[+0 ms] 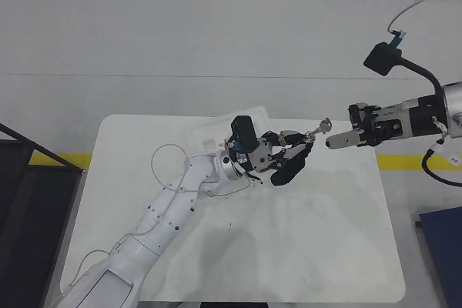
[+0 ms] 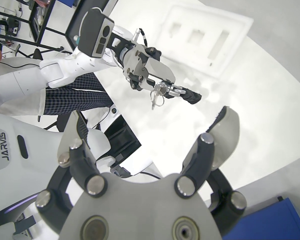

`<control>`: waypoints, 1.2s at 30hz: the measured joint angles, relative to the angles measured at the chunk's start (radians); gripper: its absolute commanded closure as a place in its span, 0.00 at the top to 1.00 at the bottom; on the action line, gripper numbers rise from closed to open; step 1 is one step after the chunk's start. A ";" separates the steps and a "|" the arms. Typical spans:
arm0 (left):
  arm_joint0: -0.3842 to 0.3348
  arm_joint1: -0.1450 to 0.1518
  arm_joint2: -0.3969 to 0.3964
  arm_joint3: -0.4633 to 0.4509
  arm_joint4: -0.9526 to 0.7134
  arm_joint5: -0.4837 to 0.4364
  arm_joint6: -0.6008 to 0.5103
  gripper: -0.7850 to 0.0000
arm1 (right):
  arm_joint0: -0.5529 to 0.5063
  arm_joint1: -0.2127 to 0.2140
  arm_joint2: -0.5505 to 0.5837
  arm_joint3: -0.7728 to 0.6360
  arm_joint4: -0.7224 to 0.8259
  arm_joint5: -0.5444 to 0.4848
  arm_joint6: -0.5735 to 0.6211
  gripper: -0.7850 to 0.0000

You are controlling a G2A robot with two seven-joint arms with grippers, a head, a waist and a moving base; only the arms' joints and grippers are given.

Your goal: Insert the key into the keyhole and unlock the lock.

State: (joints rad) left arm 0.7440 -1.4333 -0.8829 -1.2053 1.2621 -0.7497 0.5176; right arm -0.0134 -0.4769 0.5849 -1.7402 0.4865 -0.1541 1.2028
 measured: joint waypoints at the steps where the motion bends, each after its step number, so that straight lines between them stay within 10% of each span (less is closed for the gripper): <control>1: 0.003 -0.002 -0.001 -0.002 -0.034 -0.010 -0.013 0.00 | -0.020 0.011 0.015 -0.010 0.000 -0.035 -0.012 1.00; 24: -0.010 -0.008 -0.027 0.007 -0.189 -0.139 -0.180 0.00 | -0.145 0.063 0.093 -0.073 -0.101 -0.186 -0.087 1.00; 36: -0.003 -0.012 -0.031 0.024 -0.276 -0.161 -0.256 0.00 | -0.324 0.101 0.181 -0.082 -0.409 -0.483 -0.538 1.00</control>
State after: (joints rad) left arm 0.7410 -1.4457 -0.9143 -1.1809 0.9864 -0.9105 0.2620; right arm -0.3370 -0.3764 0.7663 -1.8223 0.0773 -0.6369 0.6644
